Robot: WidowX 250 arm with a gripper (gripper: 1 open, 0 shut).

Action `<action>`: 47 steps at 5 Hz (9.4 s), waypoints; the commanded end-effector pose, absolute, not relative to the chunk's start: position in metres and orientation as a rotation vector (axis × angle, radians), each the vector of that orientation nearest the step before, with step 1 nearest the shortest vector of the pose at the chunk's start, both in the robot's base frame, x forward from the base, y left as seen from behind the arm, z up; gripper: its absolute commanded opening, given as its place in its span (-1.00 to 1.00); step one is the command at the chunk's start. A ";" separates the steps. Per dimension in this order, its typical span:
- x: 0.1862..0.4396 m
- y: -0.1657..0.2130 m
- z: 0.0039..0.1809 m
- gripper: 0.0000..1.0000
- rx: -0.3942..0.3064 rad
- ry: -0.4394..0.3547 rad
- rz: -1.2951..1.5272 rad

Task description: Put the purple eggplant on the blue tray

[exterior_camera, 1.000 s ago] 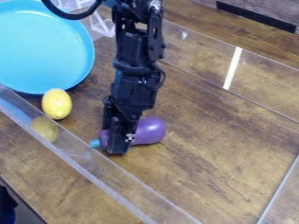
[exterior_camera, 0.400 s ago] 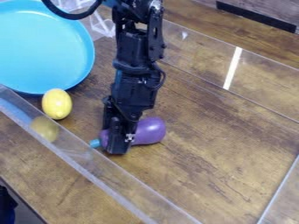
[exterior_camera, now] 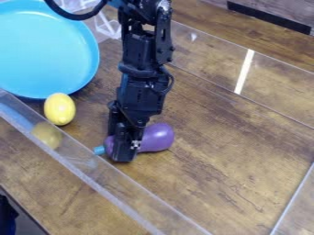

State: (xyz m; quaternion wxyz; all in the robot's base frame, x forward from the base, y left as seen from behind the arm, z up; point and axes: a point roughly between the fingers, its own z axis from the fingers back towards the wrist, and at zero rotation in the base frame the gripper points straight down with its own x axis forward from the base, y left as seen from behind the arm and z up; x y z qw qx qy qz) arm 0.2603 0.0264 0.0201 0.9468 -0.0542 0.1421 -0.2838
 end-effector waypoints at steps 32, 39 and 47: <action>0.267 0.068 0.045 -1.00 -0.005 0.272 -0.513; 0.275 0.070 0.068 -1.00 0.044 0.264 -0.497; 0.305 0.073 0.158 -1.00 0.205 0.215 -0.420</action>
